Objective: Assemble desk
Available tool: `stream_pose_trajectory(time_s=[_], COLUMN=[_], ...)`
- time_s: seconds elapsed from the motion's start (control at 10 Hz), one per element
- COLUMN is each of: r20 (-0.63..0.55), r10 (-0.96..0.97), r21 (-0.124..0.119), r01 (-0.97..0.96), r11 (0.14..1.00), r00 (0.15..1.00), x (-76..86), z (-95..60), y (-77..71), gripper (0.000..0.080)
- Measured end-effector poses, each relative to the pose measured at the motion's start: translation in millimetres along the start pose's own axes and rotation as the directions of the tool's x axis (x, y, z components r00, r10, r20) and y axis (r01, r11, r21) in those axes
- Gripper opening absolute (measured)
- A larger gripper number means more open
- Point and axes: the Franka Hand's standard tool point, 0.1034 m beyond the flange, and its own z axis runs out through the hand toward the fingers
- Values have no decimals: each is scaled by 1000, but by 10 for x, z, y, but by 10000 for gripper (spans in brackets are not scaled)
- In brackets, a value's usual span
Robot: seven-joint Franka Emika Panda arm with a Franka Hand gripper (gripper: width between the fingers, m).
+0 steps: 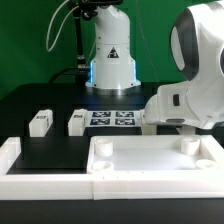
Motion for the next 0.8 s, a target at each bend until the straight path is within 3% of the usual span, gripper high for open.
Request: stream_pose_trajectory(time_s=[0.1,0.2,0.3,0.4,0.5,0.6,0.8], r20=[1,-34,-50,-67,-74,-146,-279], r10=[-23,-26,-30,-20,-19,-17,-6], r21=[11,37,49,62,62,69,77], r01=[23,27,32,24,24,27,29], r11=[1000,999,998,998,998,997,997], r00=[1000,999,998,998,997,989,960], x=[-97,-221,-325,-377,-353,-254,-279], z=[-219,-543,-724,-839,-832,-882,-930], y=[53,148,255,338,340,302,300], gripper=[288,288,288,288,288,288,288])
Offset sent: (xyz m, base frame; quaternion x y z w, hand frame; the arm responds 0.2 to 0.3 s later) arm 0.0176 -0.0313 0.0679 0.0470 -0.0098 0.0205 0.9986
